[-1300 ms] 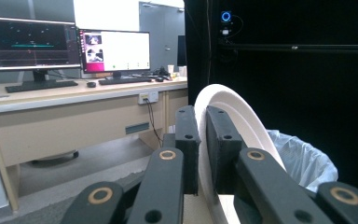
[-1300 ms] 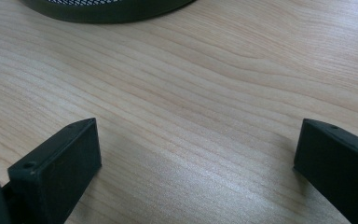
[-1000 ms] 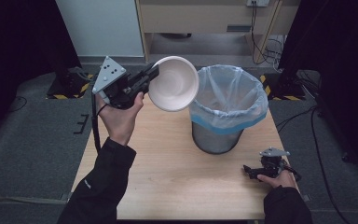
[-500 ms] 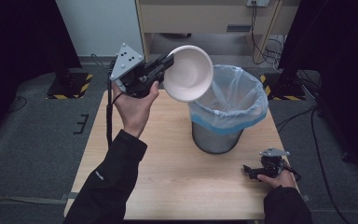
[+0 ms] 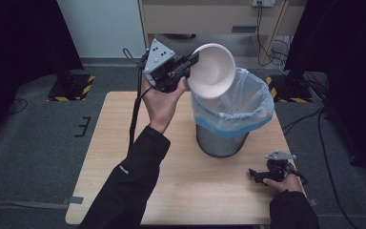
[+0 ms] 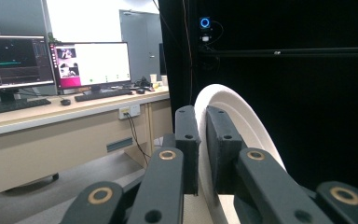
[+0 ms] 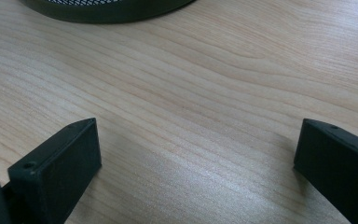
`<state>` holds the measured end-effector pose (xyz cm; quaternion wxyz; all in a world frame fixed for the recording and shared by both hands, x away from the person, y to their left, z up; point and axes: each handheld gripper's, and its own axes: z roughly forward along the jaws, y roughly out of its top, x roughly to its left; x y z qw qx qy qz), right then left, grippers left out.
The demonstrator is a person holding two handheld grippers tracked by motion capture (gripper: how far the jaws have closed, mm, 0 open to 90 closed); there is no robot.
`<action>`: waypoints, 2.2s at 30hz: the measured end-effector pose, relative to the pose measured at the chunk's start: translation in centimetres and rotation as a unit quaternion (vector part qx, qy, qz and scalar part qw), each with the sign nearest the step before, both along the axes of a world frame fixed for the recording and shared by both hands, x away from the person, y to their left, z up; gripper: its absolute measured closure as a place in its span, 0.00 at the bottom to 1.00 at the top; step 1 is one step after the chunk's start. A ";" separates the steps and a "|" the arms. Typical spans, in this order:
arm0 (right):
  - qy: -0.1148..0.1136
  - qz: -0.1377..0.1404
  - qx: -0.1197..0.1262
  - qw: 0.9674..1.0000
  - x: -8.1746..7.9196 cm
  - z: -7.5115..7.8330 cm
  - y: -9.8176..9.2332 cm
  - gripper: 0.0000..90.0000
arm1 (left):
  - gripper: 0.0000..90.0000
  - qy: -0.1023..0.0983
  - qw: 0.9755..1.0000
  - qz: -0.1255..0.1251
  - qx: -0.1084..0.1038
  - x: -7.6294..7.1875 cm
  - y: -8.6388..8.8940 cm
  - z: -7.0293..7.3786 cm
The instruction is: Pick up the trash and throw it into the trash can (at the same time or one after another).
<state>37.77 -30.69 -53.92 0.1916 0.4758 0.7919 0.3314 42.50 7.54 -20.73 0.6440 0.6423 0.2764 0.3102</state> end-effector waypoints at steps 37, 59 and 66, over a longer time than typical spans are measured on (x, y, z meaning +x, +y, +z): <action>0.000 0.000 0.000 1.000 0.0 0.0 0.0 0.01 | 0.55 0.054 0.997 -0.024 0.047 -0.2 0.2 -6.5; 0.001 0.000 0.000 1.000 0.0 0.0 0.0 0.01 | 0.32 0.189 0.974 -0.017 0.120 -7.0 7.8 -18.8; 0.001 0.000 0.000 1.000 0.0 0.0 0.0 0.01 | 0.25 0.261 0.952 -0.005 0.161 -7.9 9.6 -24.1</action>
